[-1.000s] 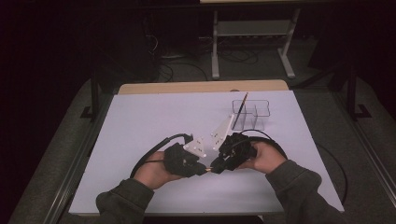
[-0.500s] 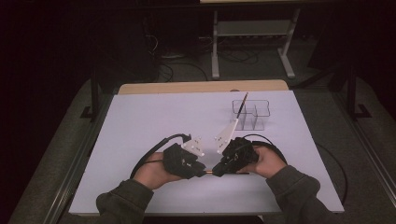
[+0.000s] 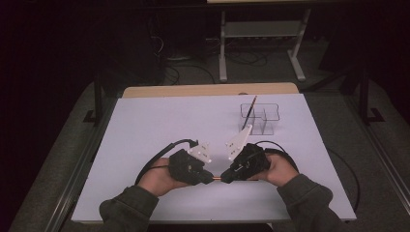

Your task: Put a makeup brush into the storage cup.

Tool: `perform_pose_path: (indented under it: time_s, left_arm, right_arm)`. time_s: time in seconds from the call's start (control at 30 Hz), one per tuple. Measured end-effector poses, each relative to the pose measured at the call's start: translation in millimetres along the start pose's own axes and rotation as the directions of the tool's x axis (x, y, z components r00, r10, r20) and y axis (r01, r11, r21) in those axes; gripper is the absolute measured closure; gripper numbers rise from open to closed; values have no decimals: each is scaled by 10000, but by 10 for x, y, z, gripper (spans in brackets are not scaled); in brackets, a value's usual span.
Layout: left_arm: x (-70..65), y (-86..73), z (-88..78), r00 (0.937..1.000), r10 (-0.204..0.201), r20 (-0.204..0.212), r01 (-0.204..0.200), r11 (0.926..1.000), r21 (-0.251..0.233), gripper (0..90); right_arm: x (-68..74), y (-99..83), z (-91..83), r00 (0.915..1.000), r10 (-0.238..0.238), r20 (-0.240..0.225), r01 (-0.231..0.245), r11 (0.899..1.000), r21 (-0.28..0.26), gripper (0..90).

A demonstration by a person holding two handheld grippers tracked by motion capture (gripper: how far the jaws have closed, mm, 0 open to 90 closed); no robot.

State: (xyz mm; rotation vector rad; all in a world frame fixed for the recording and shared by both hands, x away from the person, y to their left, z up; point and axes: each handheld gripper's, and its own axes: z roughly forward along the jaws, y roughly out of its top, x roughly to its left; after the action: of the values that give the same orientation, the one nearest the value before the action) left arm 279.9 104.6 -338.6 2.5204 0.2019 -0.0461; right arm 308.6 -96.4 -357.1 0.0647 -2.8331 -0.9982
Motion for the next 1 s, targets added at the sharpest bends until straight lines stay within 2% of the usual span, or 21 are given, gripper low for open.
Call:
perform_pose_path:
  time_s: [0.17,0.27,0.37,0.53,0.67,0.8,0.93,1.0]
  left_arm:
    - [4,3,3,10000,-76,8,76,9999,150,846]
    - [-2,6,2,9999,-92,-48,93,9997,242,847]
    - [4,14,-8,9999,-92,-89,95,9994,323,847]
    - [-9,43,-9,9999,-23,-111,27,9993,377,847]
    - [-15,52,2,9999,78,-92,-74,9990,447,847]
    - [3,22,-11,9999,-87,-73,88,9998,184,829]
    - [29,-40,-44,9987,-359,-356,355,9993,-138,733]
    - [35,-73,-68,9979,-497,-404,487,9985,-247,713]
  right_arm:
    - [2,16,14,9999,-34,132,32,10000,88,798]
    - [5,53,1,9996,42,295,-44,9999,99,734]
    - [20,96,-17,9993,9,377,-13,9999,115,737]
    - [30,148,33,9993,-12,380,-4,9991,432,769]
    - [30,161,70,9997,-49,254,34,9984,570,811]
    - [27,140,71,9999,-30,134,25,9991,419,826]
    - [10,83,52,9996,169,243,-177,9994,293,827]
    - [-2,43,40,9992,227,314,-233,9995,201,828]
